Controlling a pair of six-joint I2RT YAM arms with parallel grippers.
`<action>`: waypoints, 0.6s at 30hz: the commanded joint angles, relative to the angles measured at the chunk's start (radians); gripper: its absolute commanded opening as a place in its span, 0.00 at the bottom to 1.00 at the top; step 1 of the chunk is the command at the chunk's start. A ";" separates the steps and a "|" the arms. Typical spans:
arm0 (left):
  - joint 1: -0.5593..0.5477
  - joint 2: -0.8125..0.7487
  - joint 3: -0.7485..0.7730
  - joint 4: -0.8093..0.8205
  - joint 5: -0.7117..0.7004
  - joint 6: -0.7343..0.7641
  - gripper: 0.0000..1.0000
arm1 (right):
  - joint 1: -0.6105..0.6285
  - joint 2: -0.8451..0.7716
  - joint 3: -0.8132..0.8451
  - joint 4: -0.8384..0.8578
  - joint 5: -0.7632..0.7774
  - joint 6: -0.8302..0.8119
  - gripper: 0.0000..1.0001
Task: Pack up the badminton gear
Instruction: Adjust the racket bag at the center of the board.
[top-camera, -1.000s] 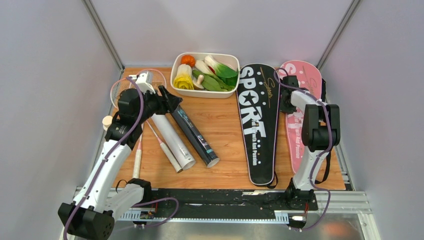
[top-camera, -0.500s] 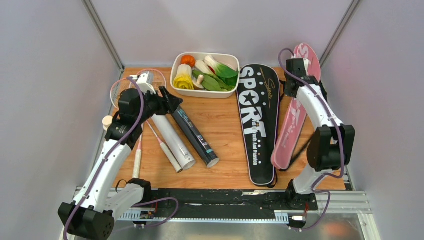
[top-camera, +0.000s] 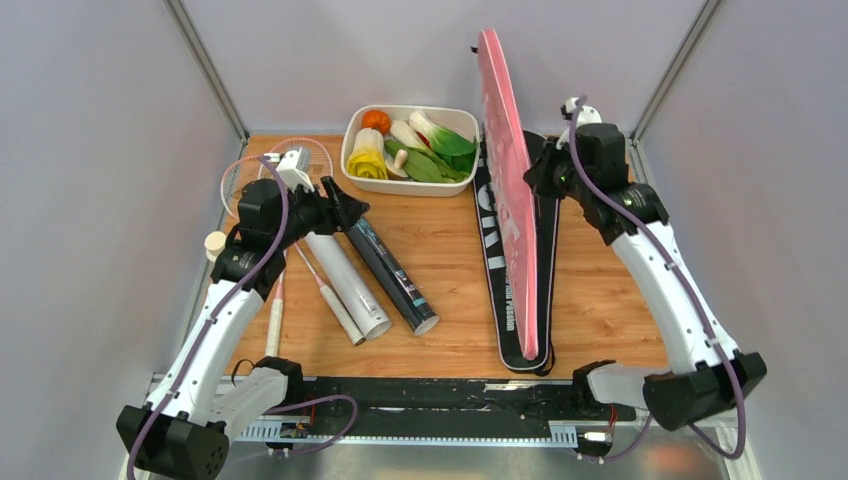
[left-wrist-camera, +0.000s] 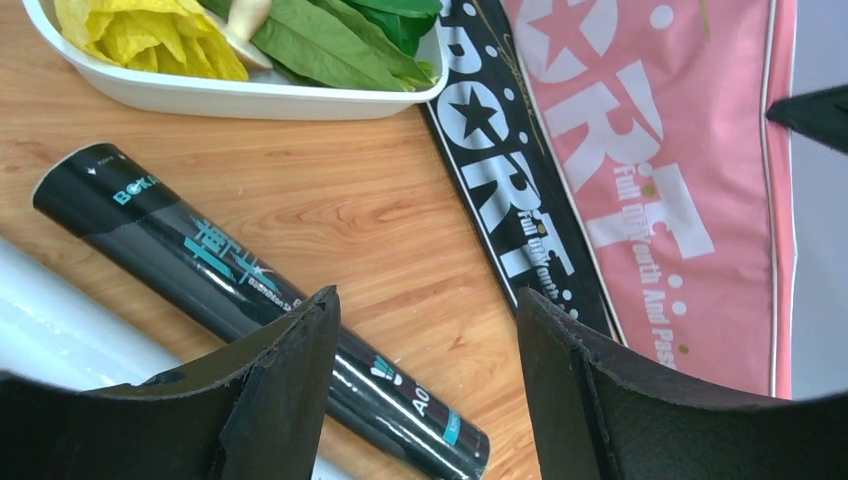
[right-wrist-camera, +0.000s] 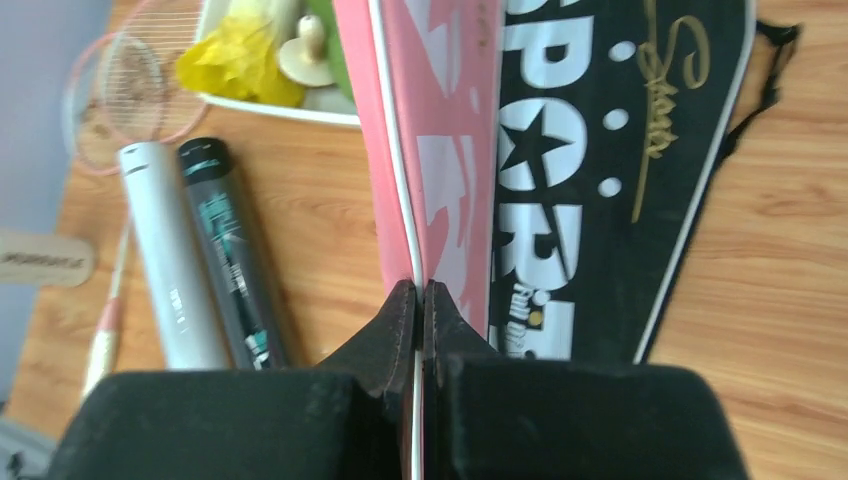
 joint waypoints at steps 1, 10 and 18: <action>-0.001 -0.026 -0.008 -0.008 0.029 -0.010 0.72 | -0.113 -0.104 -0.193 0.195 -0.224 0.121 0.00; -0.001 -0.028 -0.012 -0.001 0.030 -0.023 0.71 | -0.469 0.162 -0.356 0.231 -0.115 -0.009 0.42; 0.000 -0.023 -0.016 -0.022 -0.008 0.001 0.71 | -0.294 0.238 -0.241 0.099 0.165 -0.037 0.46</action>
